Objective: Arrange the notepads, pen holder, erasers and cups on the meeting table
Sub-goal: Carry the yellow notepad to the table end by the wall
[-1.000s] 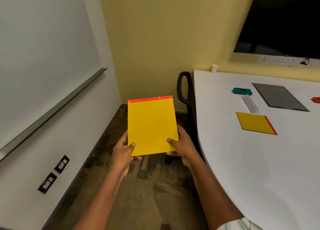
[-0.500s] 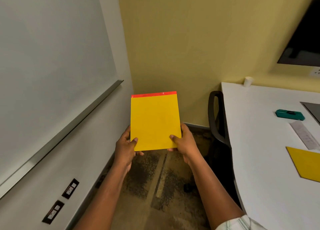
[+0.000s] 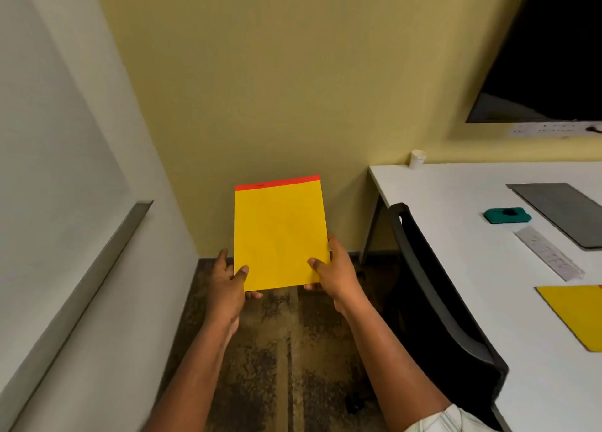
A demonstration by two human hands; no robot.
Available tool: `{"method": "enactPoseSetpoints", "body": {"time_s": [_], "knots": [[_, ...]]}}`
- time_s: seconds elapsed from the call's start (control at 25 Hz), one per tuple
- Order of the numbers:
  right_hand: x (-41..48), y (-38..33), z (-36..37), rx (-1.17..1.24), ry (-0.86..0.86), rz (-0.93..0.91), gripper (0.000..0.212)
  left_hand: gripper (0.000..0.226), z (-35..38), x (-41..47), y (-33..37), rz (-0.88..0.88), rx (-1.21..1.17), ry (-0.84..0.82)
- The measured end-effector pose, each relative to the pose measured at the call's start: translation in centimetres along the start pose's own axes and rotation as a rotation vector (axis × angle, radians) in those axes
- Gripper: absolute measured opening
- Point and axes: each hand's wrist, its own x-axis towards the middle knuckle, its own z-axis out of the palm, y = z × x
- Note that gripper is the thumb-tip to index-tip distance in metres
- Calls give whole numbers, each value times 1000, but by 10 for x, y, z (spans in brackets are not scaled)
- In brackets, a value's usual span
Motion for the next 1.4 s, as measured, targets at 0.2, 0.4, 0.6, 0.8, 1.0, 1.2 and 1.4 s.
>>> {"method": "enactPoseSetpoints", "body": {"time_s": [0.2, 0.4, 0.6, 0.8, 1.0, 1.2, 1.4], "knots": [[69, -17, 22, 54, 187, 48, 55, 36, 13, 105, 28, -64, 30, -208], [145, -16, 27, 100, 271, 65, 53, 38, 35, 190, 24, -114, -16, -275], [244, -11, 15, 126, 275, 36, 53, 39, 77, 283, 21, -131, -77, -303], [367, -35, -18, 149, 222, 135, 51, 38, 143, 391, 31, -130, -52, -316], [454, -59, -68, 102, 334, 125, 56, 38, 228, 469, 34, -128, -58, -399], [516, -57, -128, 151, 616, 127, 57, 43, 339, 552, 23, -126, -2, -649], [554, -68, -171, 163, 797, 139, 61, 43, 424, 599, 28, -171, -36, -864]]}}
